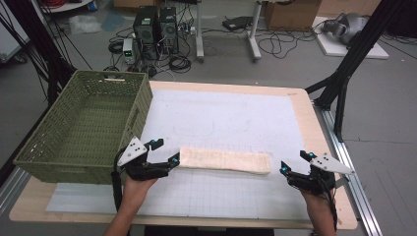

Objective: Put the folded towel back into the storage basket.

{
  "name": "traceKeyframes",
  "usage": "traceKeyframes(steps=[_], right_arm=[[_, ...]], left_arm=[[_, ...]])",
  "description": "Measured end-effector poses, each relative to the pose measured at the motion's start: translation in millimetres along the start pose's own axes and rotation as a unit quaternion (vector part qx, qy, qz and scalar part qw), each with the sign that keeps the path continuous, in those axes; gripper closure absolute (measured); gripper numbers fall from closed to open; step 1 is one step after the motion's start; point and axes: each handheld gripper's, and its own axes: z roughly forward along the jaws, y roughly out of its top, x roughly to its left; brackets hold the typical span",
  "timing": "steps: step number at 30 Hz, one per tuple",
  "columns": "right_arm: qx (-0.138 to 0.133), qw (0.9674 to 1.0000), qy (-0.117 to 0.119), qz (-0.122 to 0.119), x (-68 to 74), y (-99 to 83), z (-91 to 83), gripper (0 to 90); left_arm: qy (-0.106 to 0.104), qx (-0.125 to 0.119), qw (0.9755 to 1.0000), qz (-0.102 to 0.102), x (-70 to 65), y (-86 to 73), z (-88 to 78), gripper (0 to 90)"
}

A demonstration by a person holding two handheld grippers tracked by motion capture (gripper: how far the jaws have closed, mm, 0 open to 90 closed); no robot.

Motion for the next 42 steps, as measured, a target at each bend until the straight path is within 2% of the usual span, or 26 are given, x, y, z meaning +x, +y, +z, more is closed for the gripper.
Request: traceKeyframes(steps=[6, 12, 17, 24, 36, 40, 42], right_arm=[[0.001, 1.0, 0.0, -0.002, -0.2, -1.7, 0.2, 18.8], [0.005, 0.9999, 0.006, 0.008, -3.3, -6.2, -1.0, 18.8], [0.005, 0.9999, 0.007, 0.006, -4.3, -6.9, -0.6, 18.9], [0.001, 1.0, 0.008, 0.005, 0.3, -5.3, -4.0, 19.1], [0.004, 0.9999, 0.01, 0.001, 0.6, -5.5, -2.1, 19.1], [0.005, 0.9999, 0.009, 0.001, 1.5, -5.7, -2.3, 19.2], [0.005, 0.9999, 0.01, -0.003, 1.2, -5.7, -1.7, 19.3]], left_arm=[[0.0, -0.003, 1.0, -0.005, -0.2, 0.4, 4.1, 18.6], [-0.002, 0.006, 1.0, -0.001, -0.4, 0.0, 10.9, 18.6], [-0.005, 0.012, 0.9999, 0.001, -0.2, -0.5, 14.7, 18.6], [-0.004, 0.01, 0.9999, 0.002, -1.9, -0.2, 11.1, 18.6], [0.002, 0.025, 0.9997, -0.004, -1.1, -1.7, 15.8, 18.8], [0.004, 0.043, 0.999, -0.007, -0.5, -4.5, 19.2, 20.3], [0.008, 0.062, 0.998, -0.007, -0.1, -6.4, 21.9, 22.3]])
